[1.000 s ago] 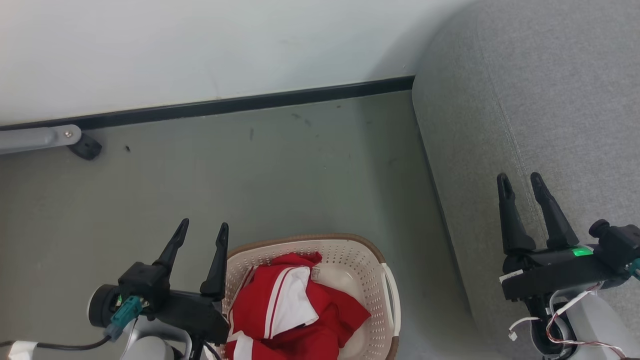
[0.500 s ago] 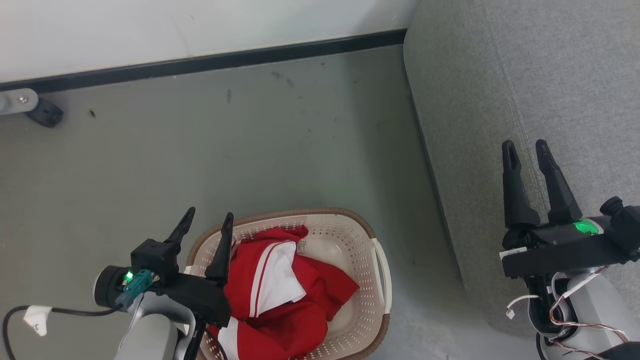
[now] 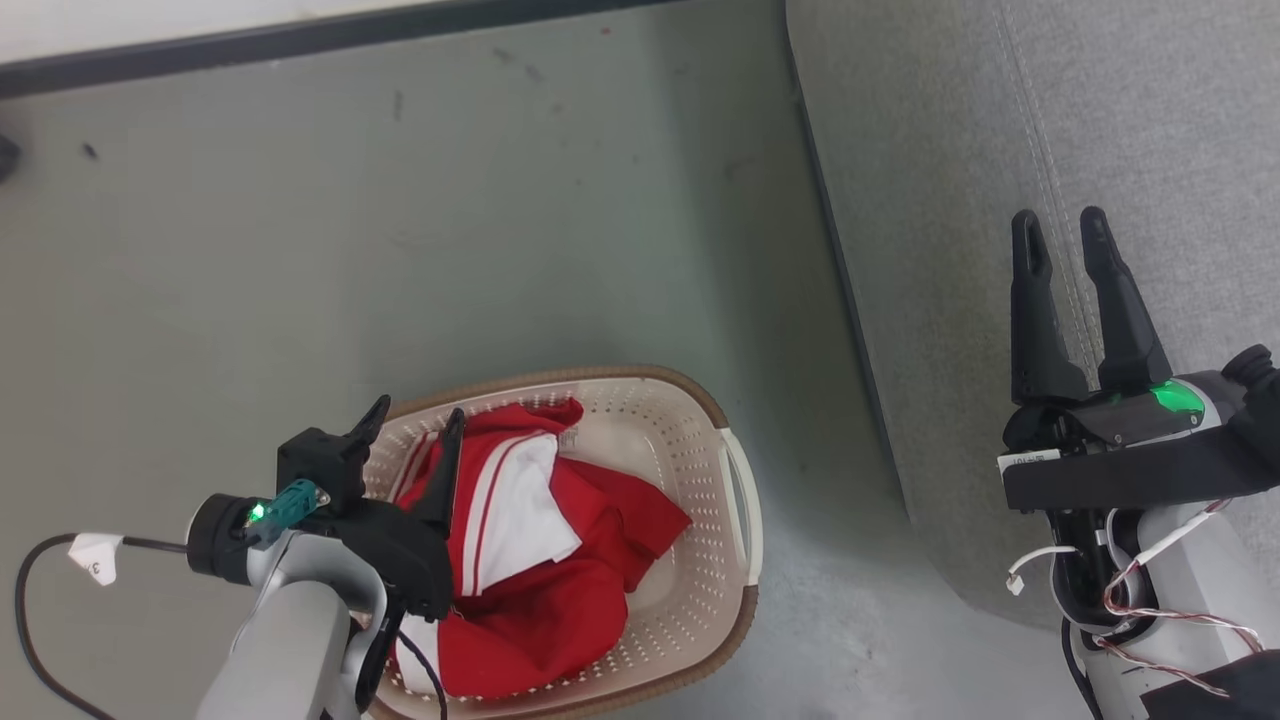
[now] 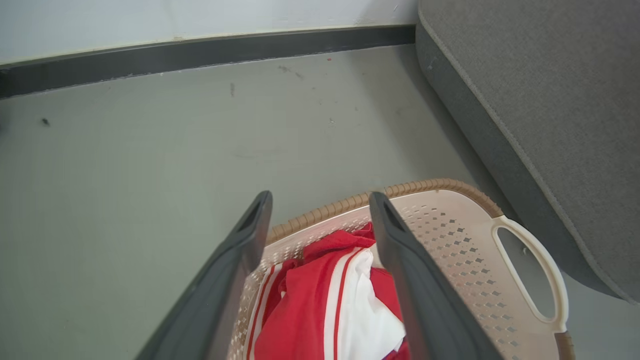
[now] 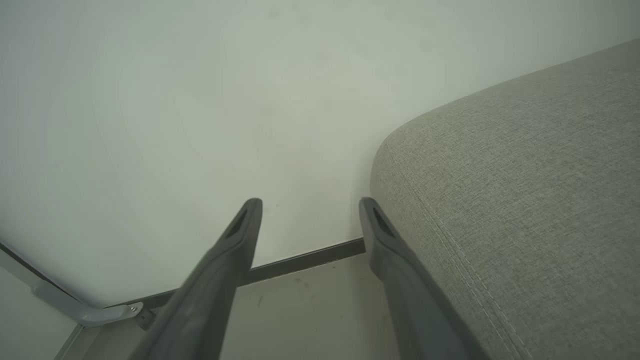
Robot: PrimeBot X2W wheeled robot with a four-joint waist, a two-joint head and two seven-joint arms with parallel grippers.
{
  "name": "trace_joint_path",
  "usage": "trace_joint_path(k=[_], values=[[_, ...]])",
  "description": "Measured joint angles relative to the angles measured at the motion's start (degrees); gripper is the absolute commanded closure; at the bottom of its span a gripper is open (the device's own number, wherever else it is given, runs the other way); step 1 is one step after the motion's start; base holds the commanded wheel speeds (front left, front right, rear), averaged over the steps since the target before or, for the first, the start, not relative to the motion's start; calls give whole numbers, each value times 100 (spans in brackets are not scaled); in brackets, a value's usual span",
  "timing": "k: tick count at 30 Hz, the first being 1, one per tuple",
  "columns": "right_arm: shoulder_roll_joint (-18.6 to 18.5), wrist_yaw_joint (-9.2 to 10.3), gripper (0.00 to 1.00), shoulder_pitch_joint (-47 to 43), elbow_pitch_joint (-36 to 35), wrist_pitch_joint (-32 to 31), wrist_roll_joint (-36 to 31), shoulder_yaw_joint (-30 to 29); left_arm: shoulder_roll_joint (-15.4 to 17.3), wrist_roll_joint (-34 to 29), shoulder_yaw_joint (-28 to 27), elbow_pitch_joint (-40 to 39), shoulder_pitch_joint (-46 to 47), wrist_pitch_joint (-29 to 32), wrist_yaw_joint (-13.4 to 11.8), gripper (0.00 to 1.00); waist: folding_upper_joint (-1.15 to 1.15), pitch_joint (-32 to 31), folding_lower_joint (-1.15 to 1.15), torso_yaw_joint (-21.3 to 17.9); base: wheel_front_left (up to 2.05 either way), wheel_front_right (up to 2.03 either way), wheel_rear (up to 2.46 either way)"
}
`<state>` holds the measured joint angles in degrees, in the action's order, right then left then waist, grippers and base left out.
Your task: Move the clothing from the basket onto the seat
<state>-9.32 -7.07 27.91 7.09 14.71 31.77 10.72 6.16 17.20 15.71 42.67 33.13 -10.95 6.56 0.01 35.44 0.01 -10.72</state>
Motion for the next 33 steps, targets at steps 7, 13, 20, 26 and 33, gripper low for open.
trace_joint_path(k=[7, 13, 20, 26, 33], values=[[19, 0, 0, 103, -238, 1, -27, 0, -8, 4, 18, 485, 280, 107, 5, 0, 0, 330, 0, -156, 0, 0, 0], [21, 0, 0, 164, -517, 1, -120, 27, -23, -9, 146, 801, 566, 187, 9, 0, 0, 625, 0, -259, 0, 0, 0], [30, -1, 0, 333, -716, 1, -158, 147, -38, -82, 294, 1160, 871, 280, 46, 0, 0, 926, 0, -366, 0, 0, 0], [73, -1, 0, 333, -808, 1, -158, 233, -37, -163, 393, 1464, 1107, 363, 48, 0, 0, 1118, 0, -477, 0, 0, 0], [91, -1, 0, 367, -837, 1, -156, 274, -43, -341, 538, 1796, 1357, 502, 49, 0, 0, 1296, -1, -595, 0, 0, 0]])
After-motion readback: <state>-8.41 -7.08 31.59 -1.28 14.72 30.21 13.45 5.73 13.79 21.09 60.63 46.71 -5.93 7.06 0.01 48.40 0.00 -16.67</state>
